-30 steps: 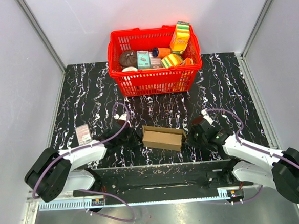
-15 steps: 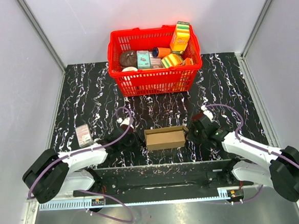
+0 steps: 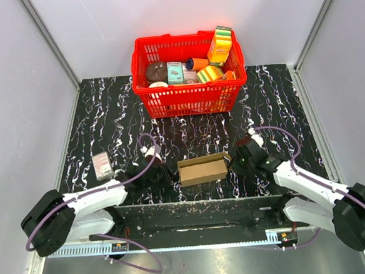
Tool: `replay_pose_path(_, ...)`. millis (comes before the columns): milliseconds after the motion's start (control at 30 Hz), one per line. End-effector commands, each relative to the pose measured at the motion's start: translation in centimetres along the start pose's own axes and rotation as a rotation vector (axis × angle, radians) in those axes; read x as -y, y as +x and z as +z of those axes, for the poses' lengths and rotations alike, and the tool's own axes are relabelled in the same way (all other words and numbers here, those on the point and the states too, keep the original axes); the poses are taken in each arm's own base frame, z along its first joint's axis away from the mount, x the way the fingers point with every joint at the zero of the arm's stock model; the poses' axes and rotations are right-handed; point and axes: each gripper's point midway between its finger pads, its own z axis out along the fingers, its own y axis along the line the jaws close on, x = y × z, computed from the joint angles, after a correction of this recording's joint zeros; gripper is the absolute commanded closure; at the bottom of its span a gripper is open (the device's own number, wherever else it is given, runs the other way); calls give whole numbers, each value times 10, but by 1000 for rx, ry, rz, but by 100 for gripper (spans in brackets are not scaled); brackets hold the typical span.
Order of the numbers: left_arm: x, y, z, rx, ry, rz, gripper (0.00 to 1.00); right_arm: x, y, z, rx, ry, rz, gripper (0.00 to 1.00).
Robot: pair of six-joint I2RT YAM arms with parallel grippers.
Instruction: Fold the paper box
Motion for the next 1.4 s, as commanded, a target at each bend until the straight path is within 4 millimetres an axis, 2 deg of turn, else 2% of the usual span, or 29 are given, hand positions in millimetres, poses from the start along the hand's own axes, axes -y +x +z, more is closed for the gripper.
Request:
replay_pose_path(0,4,-13,-6,52,-15,-2,91,2,-15,-14,53,26,27,78)
replay_pose_path(367,-4,-15,-15,69,-61,-3,91,25,-15,-38,66,119,46,74)
replay_pose_path(567,0,-28,-39,131,-46,-5,92,23,-31,-67,130,114,61,71)
replay_pose_path(700,14,-53,-65,221,-38,25,92,4,-50,-90,190,37,8,65)
replay_pose_path(767,25,-67,-75,255,-29,47,93,-4,-57,-98,209,3,-62,60)
replay_pose_path(800,24,-71,-78,259,-41,49,93,-13,-65,-107,239,-37,-82,59)
replay_pose_path(867,32,-83,-86,281,-32,66,96,-18,-74,-117,273,-61,-154,56)
replay_pose_path(900,30,-90,-87,292,-40,61,97,-28,-83,-130,315,-103,-169,53)
replay_pose_path(1000,30,-110,-93,325,-46,57,100,-39,-95,-148,371,-152,-254,48)
replay_pose_path(1133,27,-130,-94,348,-52,65,100,-54,-97,-148,348,-183,-401,49)
replay_pose_path(1267,38,-143,-83,329,-30,82,100,-65,-92,-127,246,-162,-524,49)
replay_pose_path(1367,46,-152,-78,328,-20,104,100,-76,-89,-118,209,-194,-621,49)
